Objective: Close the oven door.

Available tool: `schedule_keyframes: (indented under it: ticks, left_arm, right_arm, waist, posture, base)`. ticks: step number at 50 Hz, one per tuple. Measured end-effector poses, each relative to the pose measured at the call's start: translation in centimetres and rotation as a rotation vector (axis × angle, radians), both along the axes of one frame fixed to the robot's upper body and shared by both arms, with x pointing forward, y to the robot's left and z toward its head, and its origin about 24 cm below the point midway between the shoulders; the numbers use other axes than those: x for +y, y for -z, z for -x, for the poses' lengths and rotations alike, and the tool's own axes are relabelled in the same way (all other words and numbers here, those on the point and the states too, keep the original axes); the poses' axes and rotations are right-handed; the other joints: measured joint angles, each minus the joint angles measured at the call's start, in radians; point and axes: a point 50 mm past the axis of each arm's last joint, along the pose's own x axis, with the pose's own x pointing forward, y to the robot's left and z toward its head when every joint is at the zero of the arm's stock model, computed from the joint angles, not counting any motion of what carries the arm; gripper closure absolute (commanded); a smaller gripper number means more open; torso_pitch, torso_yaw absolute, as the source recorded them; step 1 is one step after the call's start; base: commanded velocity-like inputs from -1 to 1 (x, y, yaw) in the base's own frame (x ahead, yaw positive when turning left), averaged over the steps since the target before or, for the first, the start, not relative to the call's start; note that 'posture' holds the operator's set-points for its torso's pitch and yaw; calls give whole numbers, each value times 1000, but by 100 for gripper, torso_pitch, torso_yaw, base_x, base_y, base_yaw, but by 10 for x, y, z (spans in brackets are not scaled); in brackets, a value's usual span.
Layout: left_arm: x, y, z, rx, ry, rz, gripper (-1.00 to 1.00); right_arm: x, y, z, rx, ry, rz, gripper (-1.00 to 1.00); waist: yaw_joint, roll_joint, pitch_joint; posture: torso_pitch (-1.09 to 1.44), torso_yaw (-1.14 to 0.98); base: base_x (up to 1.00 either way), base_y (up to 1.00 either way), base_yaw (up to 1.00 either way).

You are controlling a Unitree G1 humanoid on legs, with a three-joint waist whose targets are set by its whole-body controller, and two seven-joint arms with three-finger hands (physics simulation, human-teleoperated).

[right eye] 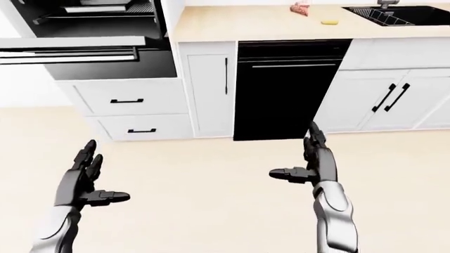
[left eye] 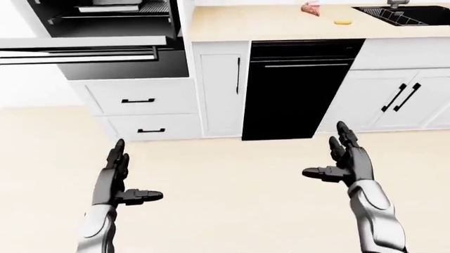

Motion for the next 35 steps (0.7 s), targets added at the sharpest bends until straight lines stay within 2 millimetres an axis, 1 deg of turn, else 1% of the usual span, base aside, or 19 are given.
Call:
schedule_keyframes:
  ticks: [3,6,9,12,14,17,21,24,27,32,35]
  left_arm:
    - [9,23,6,58,-12,7,-100]
    - [15,45,14,127,-27,20,-100]
    - [17,65,19,177,-28,40,-100]
    - [16,87,27,214,-18,59,-100]
    - [14,95,33,217,-13,75,-100]
    - [14,102,39,206,-16,81,-100]
    - [15,101,45,161,-28,56,-100]
    - [12,103,49,149,-23,39,-100]
    - [10,109,54,178,-36,48,-100]
    - [14,120,72,238,-84,70,-100]
    - [12,127,80,279,-106,84,-100]
  right_arm:
    - [-10,16,2,30,-2,-4,-100]
    - [-20,46,7,91,11,-12,-100]
    - [-25,72,16,154,29,-32,-100]
    - [-26,89,23,187,32,-34,-100]
    - [-29,98,27,202,36,-20,-100]
    - [-35,109,32,217,55,-7,-100]
    - [-41,122,44,238,79,18,-100]
    - [-38,128,52,248,75,28,-100]
    - [-35,132,54,251,62,34,-100]
    - [-33,139,64,272,77,34,-100]
    - [-30,145,71,296,85,30,-100]
  waist:
    - [2,-3,2]
    - [2,-7,4]
    - [0,-5,9]
    - [-2,-1,10]
    - [-2,-1,8]
    - [-2,-4,4]
    - [-5,-7,-3]
    - [-7,-6,-7]
    - [-9,-4,-7]
    - [-8,-4,-9]
    - [-6,-4,-6]
  posture:
    - [0,0]
    - [0,0]
    - [0,0]
    - [0,0]
    - [0,0]
    - [0,0]
    - [0,0]
    - [0,0]
    - [0,0]
    - [0,0]
    - [0,0]
  base:
    - [0,0,0]
    - [0,0,0]
    - [0,0,0]
    - [0,0,0]
    - [0,0,0]
    - [0,0,0]
    - [0,0,0]
    - [0,0,0]
    - [0,0,0]
    - [0,0,0]
    - [0,0,0]
